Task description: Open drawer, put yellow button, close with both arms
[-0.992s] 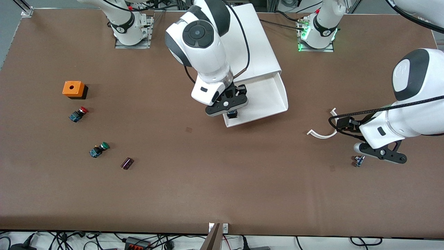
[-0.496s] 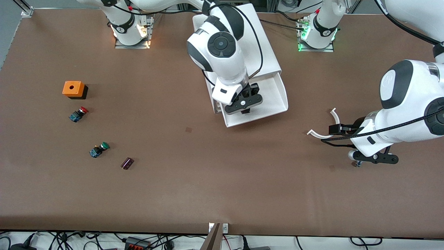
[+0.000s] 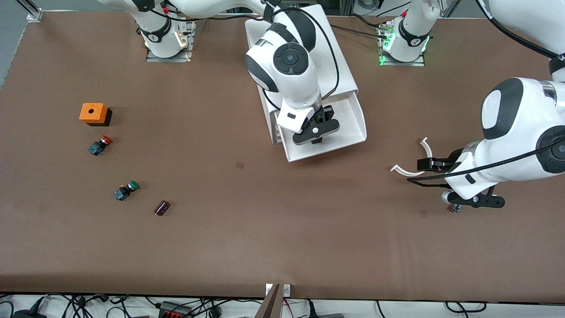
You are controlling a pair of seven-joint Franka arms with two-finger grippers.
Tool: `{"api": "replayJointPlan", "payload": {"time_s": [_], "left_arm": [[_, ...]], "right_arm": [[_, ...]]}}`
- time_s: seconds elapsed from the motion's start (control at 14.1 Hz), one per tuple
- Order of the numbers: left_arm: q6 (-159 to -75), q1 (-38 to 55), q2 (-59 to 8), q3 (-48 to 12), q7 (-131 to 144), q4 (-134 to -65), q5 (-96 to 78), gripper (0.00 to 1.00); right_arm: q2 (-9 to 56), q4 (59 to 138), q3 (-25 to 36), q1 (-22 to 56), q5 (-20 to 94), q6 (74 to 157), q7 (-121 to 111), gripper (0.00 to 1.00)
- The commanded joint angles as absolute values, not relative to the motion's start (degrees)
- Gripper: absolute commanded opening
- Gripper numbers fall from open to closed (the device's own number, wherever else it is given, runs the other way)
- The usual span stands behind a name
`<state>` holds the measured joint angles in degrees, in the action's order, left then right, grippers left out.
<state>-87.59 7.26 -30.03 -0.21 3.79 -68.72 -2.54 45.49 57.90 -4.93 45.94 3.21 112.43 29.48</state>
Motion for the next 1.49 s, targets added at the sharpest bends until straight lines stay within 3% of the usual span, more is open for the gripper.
{"api": "replayJointPlan", "payload": {"time_s": [0.0, 0.28, 0.35, 0.43, 0.78, 1.06, 1.42], "left_arm": [[-87.2, 7.5, -29.3, -0.4, 4.5, -69.4, -1.7, 1.0], [-87.2, 7.5, -29.3, -0.4, 4.4, -69.4, -1.8, 1.0], [-87.2, 7.5, -29.3, -0.4, 4.4, -69.4, -1.8, 1.0], [-87.2, 7.5, -29.3, -0.4, 4.4, -69.4, -1.8, 1.0], [-87.2, 7.5, -29.3, -0.4, 4.4, -69.3, -1.8, 1.0], [-87.9, 7.6, -29.3, -0.5, 4.5, -69.3, -3.6, 1.0], [-93.6, 12.4, -29.8, -0.5, 16.4, -69.3, -8.6, 1.0]], "right_arm": [[46.9, 55.6, -4.2, 47.5, 0.4, 112.6, 30.2, 0.0], [47.3, 55.6, -4.0, 47.7, 0.4, 114.8, 30.2, 0.0], [47.2, 55.6, -3.7, 47.7, 0.3, 115.4, 30.2, 0.19], [47.2, 55.5, -3.1, 47.7, 0.3, 115.5, 30.1, 0.99], [46.5, 55.1, -1.7, 47.5, 0.4, 114.9, 30.2, 1.0], [45.4, 49.9, -0.7, 45.9, 0.4, 110.0, 30.8, 1.0], [41.9, 50.4, 1.0, 36.8, 0.0, 101.9, 30.4, 1.0]]}}
